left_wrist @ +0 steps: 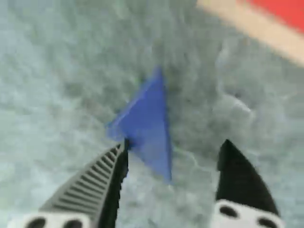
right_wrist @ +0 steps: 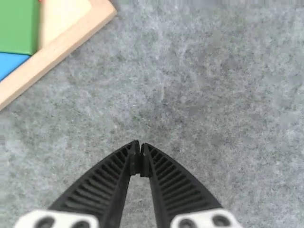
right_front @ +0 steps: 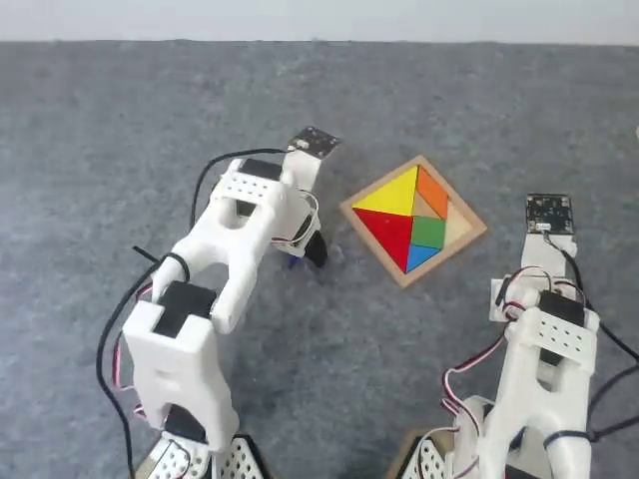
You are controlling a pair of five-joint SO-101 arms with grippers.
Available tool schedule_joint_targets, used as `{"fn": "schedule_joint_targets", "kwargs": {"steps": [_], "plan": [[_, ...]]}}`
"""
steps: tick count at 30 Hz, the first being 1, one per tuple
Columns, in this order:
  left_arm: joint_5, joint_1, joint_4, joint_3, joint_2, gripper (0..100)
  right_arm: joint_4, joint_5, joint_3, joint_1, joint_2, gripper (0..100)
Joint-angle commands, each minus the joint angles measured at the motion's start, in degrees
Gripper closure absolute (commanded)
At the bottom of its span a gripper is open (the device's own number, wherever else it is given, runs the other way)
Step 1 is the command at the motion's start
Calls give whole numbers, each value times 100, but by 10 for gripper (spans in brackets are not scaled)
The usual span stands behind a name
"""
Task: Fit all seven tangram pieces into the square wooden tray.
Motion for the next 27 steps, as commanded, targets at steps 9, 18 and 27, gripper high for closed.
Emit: {"fn": "schedule_joint_targets", "kwargs": {"steps": [9, 18, 27], "plan": [[-378, 149, 79, -400, 325, 690, -57, 70, -26, -119, -110, 989], [-563, 141, 651, -558, 571, 884, -57, 70, -26, -110, -110, 989], [-747, 158, 659, -980, 563, 956, -57, 70, -26, -101, -110, 989]]}}
